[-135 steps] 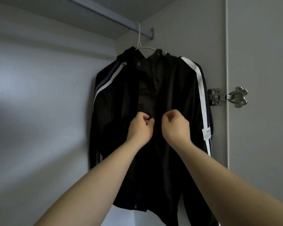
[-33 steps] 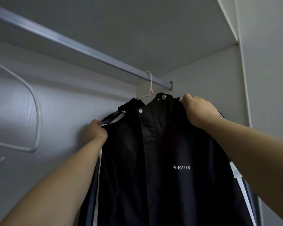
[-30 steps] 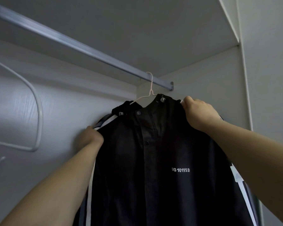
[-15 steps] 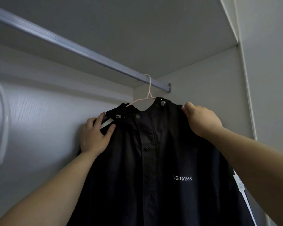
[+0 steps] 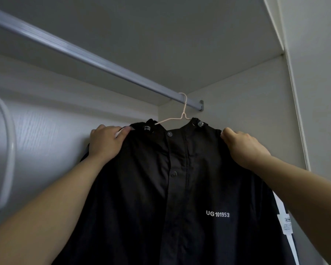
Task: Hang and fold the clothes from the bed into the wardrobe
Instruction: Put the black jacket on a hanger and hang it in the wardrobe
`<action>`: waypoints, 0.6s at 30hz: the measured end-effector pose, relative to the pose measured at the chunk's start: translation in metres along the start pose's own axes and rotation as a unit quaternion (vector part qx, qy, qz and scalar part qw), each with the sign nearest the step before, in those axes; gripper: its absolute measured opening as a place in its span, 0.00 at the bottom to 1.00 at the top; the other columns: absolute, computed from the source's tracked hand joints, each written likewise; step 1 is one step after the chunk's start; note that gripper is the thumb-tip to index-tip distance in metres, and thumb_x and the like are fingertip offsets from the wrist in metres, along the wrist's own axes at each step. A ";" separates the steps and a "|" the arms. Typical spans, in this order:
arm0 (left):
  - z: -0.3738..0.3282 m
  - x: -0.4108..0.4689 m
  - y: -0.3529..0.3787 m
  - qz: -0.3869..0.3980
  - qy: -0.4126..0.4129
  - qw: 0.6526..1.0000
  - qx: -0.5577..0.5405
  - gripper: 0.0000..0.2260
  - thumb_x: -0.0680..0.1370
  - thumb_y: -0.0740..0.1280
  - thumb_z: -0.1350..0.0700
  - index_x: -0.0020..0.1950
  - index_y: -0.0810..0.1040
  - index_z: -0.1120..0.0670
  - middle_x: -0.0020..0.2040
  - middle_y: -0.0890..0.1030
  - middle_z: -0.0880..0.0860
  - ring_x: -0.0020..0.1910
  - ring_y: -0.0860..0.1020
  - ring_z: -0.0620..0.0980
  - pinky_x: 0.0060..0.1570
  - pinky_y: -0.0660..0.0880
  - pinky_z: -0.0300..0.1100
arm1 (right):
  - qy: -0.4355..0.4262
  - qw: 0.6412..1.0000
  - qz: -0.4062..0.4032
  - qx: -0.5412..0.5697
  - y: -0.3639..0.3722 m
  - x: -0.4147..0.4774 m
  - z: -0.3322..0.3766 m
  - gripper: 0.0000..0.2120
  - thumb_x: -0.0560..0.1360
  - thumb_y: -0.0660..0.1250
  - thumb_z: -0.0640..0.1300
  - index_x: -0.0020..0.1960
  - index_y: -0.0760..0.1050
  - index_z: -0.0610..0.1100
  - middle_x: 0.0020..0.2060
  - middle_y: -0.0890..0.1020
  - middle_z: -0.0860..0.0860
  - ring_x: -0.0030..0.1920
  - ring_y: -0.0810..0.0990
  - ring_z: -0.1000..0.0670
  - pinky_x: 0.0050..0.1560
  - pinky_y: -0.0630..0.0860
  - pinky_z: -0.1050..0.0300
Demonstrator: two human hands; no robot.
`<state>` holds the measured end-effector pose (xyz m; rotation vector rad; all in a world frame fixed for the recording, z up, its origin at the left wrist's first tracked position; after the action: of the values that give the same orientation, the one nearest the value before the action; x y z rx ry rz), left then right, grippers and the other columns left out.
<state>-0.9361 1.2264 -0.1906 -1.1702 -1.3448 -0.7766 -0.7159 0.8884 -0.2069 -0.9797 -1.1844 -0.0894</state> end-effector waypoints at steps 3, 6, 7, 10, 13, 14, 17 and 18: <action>-0.003 0.017 -0.001 0.031 -0.045 0.998 -0.016 0.25 0.84 0.54 0.38 0.40 0.81 0.51 0.45 0.83 0.56 0.54 0.77 0.64 0.59 0.70 0.55 | -0.006 1.000 0.000 0.021 0.001 -0.001 -0.002 0.12 0.86 0.51 0.55 0.44 0.54 0.54 0.42 0.73 0.46 0.42 0.72 0.40 0.42 0.70 0.48; 0.002 0.027 0.008 0.087 -0.157 0.960 -0.214 0.25 0.81 0.60 0.35 0.44 0.83 0.55 0.49 0.85 0.58 0.53 0.81 0.60 0.59 0.75 0.52 | -0.005 1.000 -0.003 0.031 -0.001 -0.001 -0.002 0.12 0.85 0.49 0.56 0.46 0.58 0.52 0.43 0.73 0.47 0.42 0.72 0.40 0.43 0.71 0.48; 0.006 0.028 0.015 0.114 -0.187 0.936 -0.275 0.24 0.80 0.63 0.36 0.48 0.85 0.56 0.51 0.85 0.58 0.53 0.82 0.59 0.58 0.76 0.50 | -0.005 0.999 -0.005 0.032 -0.001 -0.001 -0.002 0.13 0.86 0.49 0.57 0.46 0.59 0.51 0.42 0.73 0.47 0.42 0.72 0.40 0.43 0.71 0.48; 0.013 0.011 0.038 0.259 -0.264 0.882 -0.292 0.27 0.81 0.66 0.39 0.67 0.79 0.61 0.63 0.81 0.58 0.61 0.80 0.56 0.63 0.74 0.46 | -0.004 0.999 -0.014 0.035 0.000 -0.003 -0.001 0.15 0.85 0.48 0.57 0.47 0.60 0.48 0.41 0.73 0.47 0.42 0.71 0.40 0.44 0.71 0.48; 0.017 0.005 0.046 0.287 -0.262 0.882 -0.267 0.16 0.84 0.62 0.50 0.59 0.80 0.61 0.57 0.80 0.58 0.59 0.77 0.58 0.57 0.72 0.46 | -0.005 0.999 -0.016 0.030 -0.002 -0.002 -0.002 0.15 0.85 0.48 0.58 0.47 0.60 0.49 0.43 0.75 0.45 0.43 0.72 0.39 0.44 0.71 0.47; 0.018 0.007 0.048 0.273 -0.255 0.889 -0.264 0.11 0.84 0.61 0.55 0.48 0.79 0.59 0.47 0.79 0.57 0.50 0.76 0.56 0.49 0.70 0.45 | -0.004 0.999 -0.018 0.027 -0.003 -0.002 -0.004 0.14 0.85 0.48 0.58 0.47 0.60 0.50 0.44 0.76 0.44 0.44 0.73 0.39 0.45 0.71 0.47; 0.016 0.002 0.055 0.241 -0.268 0.888 -0.285 0.13 0.82 0.58 0.59 0.38 0.72 0.57 0.39 0.73 0.58 0.42 0.71 0.53 0.43 0.65 0.44 | -0.009 0.999 -0.029 0.018 -0.011 0.000 -0.005 0.14 0.85 0.49 0.57 0.47 0.60 0.50 0.47 0.78 0.42 0.44 0.73 0.38 0.44 0.70 0.48; 0.016 -0.002 0.059 0.228 -0.286 0.876 -0.314 0.14 0.83 0.57 0.59 0.37 0.71 0.57 0.38 0.72 0.57 0.41 0.71 0.53 0.41 0.65 0.44 | -0.008 0.999 -0.031 0.021 -0.013 -0.001 -0.005 0.14 0.85 0.49 0.57 0.47 0.61 0.49 0.47 0.78 0.42 0.43 0.72 0.38 0.44 0.69 0.48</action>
<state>-0.8859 1.2576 -0.2061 -2.2797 -1.2105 -0.5390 -0.7195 0.8774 -0.2002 -0.9089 -1.2266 -0.1059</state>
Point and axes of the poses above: each hand's wrist, its own x-axis towards the middle knuckle, its own y-axis out of the palm, z = x × y, the point moved 6 cm from there along x, towards the middle knuckle
